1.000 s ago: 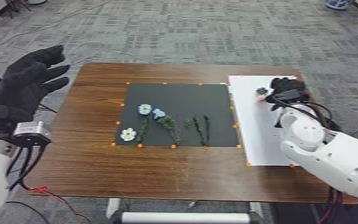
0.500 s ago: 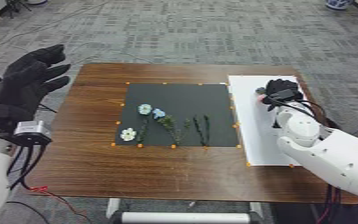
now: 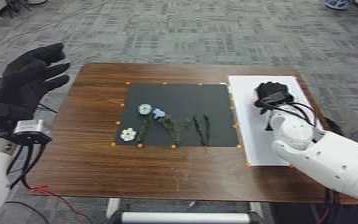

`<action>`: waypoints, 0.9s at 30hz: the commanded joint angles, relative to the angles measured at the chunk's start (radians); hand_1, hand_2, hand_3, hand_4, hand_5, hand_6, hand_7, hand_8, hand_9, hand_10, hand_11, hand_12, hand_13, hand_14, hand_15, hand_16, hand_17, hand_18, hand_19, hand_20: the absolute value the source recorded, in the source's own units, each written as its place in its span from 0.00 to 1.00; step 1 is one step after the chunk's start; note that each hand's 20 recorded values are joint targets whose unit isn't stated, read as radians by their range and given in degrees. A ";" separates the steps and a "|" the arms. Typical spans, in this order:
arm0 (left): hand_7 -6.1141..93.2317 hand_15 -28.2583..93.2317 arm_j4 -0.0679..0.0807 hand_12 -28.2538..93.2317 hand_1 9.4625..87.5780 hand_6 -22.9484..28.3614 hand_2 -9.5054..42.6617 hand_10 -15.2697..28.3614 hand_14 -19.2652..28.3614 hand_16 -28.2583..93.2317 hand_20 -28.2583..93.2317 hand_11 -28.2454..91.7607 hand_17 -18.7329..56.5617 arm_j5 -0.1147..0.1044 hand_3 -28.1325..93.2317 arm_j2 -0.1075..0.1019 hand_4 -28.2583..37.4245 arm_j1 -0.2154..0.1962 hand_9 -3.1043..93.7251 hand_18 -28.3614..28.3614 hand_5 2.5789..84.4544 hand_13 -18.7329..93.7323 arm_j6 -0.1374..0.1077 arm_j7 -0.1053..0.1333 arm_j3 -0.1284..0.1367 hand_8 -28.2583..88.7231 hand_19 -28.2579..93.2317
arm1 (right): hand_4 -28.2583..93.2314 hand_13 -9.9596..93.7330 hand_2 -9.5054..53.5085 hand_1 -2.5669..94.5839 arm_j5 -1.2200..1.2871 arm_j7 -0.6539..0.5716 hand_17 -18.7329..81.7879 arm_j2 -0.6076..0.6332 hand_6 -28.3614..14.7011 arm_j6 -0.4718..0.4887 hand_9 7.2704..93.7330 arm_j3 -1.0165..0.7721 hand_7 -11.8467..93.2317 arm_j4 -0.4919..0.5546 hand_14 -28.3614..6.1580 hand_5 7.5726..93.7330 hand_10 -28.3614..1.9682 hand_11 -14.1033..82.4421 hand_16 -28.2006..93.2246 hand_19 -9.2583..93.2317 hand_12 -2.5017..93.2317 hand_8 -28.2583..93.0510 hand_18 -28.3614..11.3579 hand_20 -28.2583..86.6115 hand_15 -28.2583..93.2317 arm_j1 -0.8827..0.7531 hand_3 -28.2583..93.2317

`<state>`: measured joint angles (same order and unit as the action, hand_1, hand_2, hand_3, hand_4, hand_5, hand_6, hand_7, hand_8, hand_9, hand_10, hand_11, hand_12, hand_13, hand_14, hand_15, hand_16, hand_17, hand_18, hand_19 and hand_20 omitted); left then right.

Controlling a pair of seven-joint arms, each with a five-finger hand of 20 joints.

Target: Arrange flowers

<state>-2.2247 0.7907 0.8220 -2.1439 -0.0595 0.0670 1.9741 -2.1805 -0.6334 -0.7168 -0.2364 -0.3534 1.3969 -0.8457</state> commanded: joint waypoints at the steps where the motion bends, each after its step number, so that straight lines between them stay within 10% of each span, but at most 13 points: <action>1: 0.31 0.57 -0.008 0.39 0.21 0.49 0.09 0.58 0.69 0.21 0.30 0.42 0.11 -0.001 0.81 0.003 0.04 -0.011 0.22 0.87 0.27 0.26 -0.012 -0.008 0.020 0.14 0.58 | 0.00 0.84 0.00 0.53 -0.003 0.034 0.65 -0.006 0.74 -0.157 0.89 0.038 0.55 0.038 0.72 0.73 0.79 0.31 0.48 1.00 0.50 0.21 0.20 0.81 0.95 0.014 0.92; 19: 0.32 0.58 -0.003 0.39 0.20 0.49 0.09 0.58 0.69 0.21 0.30 0.42 0.11 -0.006 0.82 -0.018 0.03 0.014 0.23 0.87 0.27 0.26 -0.011 -0.020 0.020 0.14 0.58 | 0.03 0.87 0.00 0.51 -0.046 0.116 0.68 -0.119 0.71 -0.207 0.94 0.110 0.51 0.153 0.73 0.81 0.76 0.31 0.49 1.00 0.51 0.22 0.19 0.84 0.95 0.117 0.95; 27: 0.32 0.58 0.017 0.39 0.20 0.49 0.09 0.58 0.70 0.21 0.30 0.41 0.11 -0.011 0.82 -0.071 0.03 0.083 0.23 0.87 0.27 0.26 0.011 -0.038 0.002 0.14 0.58 | 0.03 0.87 0.00 0.51 -0.034 0.120 0.68 -0.189 0.72 -0.179 0.95 0.366 0.50 0.179 0.73 0.81 0.75 0.30 0.49 1.00 0.51 0.22 0.19 0.84 0.95 0.310 0.95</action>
<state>-2.2211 0.7899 0.7935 -2.1188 -0.0601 0.0478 1.9856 -2.2022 -0.5102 -0.8265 -0.4197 -0.1607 1.5382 -0.6860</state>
